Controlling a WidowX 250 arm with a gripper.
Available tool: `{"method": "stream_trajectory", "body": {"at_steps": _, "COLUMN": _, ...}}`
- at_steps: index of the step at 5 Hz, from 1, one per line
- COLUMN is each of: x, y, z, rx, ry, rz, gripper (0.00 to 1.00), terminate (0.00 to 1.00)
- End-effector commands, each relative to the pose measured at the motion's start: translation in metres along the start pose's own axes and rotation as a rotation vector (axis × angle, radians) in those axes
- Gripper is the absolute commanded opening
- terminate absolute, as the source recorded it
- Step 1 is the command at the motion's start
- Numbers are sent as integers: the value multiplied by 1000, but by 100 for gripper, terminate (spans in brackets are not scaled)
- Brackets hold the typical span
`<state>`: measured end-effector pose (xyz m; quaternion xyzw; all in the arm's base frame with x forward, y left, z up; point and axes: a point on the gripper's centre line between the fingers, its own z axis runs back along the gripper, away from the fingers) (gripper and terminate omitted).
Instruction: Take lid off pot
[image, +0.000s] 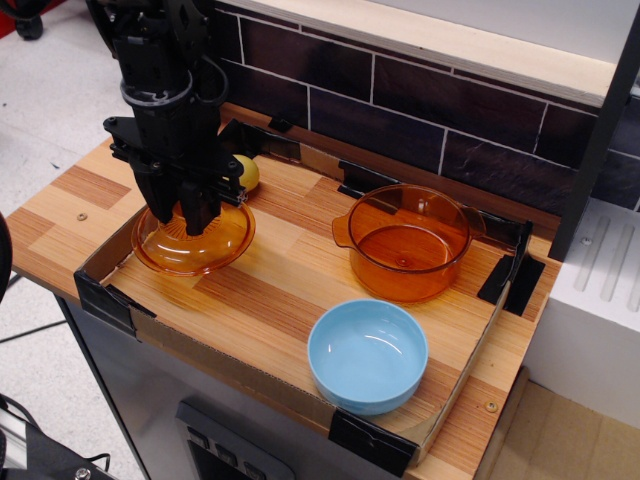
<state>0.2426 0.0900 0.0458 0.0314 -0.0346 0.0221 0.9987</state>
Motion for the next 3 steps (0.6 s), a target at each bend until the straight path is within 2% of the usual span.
{"method": "stream_trajectory", "body": {"at_steps": 1, "x": 5, "y": 4, "z": -8, "rx": 38, "ry": 0, "rz": 5, "gripper": 100, "terminate": 0}}
{"method": "stream_trajectory", "body": {"at_steps": 3, "x": -2, "y": 1, "z": -12, "rx": 49, "ry": -7, "rz": -14, "gripper": 100, "terminate": 0}}
